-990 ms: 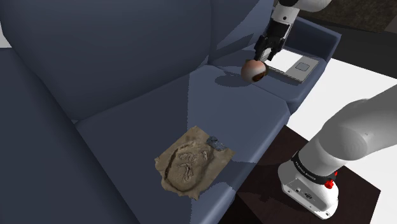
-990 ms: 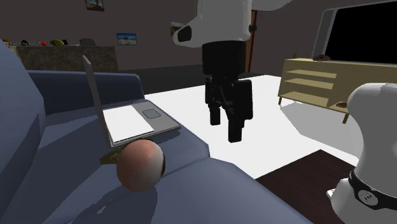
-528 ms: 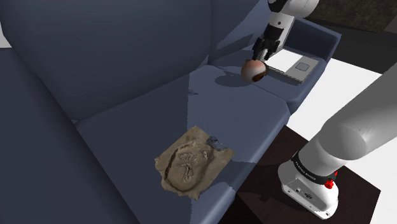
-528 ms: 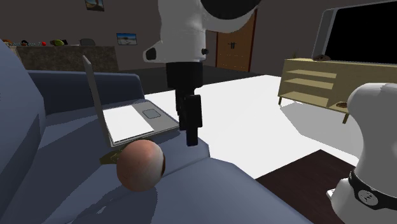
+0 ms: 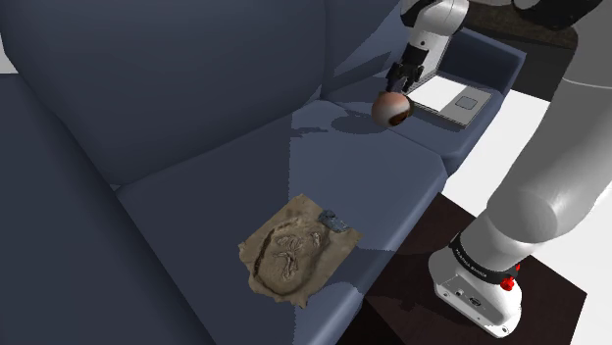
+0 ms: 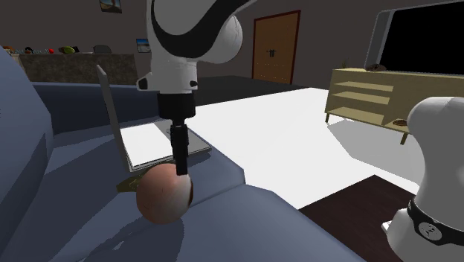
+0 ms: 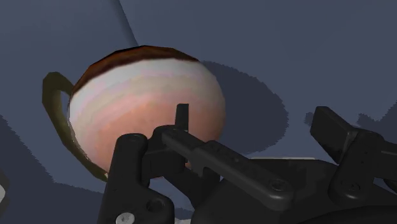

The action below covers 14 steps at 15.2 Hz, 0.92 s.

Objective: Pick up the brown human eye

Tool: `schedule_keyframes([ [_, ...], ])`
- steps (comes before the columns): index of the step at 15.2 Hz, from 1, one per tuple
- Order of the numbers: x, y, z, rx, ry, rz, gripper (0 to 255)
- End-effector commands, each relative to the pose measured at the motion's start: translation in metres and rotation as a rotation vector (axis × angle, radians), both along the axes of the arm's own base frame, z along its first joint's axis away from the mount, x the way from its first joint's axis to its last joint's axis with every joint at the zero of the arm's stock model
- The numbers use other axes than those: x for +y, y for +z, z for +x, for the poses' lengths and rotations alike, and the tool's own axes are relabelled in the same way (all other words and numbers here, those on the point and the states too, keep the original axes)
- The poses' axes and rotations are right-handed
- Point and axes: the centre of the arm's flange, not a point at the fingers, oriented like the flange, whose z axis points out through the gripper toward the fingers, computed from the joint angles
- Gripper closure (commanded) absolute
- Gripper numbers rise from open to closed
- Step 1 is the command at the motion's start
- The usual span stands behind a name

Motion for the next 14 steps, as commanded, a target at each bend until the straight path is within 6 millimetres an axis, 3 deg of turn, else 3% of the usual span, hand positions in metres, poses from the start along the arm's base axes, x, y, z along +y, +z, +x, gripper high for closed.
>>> schedule_keyframes([
  [1, -0.018, -0.009, 0.013, -0.006, 0.003, 0.001, 0],
  [14, -0.14, -0.07, 0.101, -0.04, 0.012, 0.007, 0],
])
